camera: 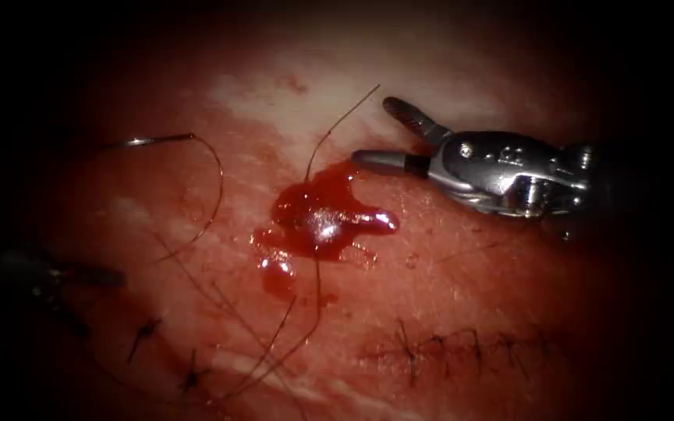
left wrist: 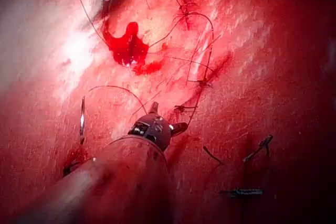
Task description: Wound Closure
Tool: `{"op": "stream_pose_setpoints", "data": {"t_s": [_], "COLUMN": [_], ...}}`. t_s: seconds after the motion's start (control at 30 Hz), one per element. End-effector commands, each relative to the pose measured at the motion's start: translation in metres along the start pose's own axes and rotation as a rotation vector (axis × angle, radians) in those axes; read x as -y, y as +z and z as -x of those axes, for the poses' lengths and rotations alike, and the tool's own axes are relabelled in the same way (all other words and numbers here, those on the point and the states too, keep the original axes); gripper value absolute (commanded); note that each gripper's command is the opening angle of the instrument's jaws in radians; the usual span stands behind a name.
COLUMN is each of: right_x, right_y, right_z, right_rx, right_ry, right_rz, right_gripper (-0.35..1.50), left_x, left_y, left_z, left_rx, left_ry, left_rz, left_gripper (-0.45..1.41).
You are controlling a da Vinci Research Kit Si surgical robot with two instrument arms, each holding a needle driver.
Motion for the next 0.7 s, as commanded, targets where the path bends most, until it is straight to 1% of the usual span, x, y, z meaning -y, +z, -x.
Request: {"op": "stream_pose_setpoints", "data": {"t_s": [0.03,0.23,0.43,0.57,0.7], "right_x": [0.0005,0.0006,0.0007,0.0008,0.0009], "right_y": [0.0007,0.0007,0.0008,0.0008,0.0008], "right_z": [0.0005,0.0007,0.0008,0.0009,0.0010], "right_rx": [-0.001,0.001,0.003,0.005,0.006], "right_ry": [0.000,-0.003,-0.004,-0.005,-0.006], "right_rz": [-0.003,-0.003,-0.007,-0.008,-0.011], "right_gripper": [1.03,1.03,1.03,1.03,1.03], "left_x": [-0.0002,0.0001,-0.0009,-0.0013,-0.0018], "left_y": [0.0010,-0.0005,-0.0026,-0.0030,-0.0026], "left_z": [0.0001,0.0012,0.0031,0.0035,0.0039], "left_rx": [-0.003,0.025,0.053,0.056,0.058], "left_ry": [0.001,0.018,0.034,0.032,0.029], "left_rz": [0.004,-0.024,-0.049,-0.052,-0.058], "left_gripper": [0.42,0.42,0.46,0.47,0.49]}}
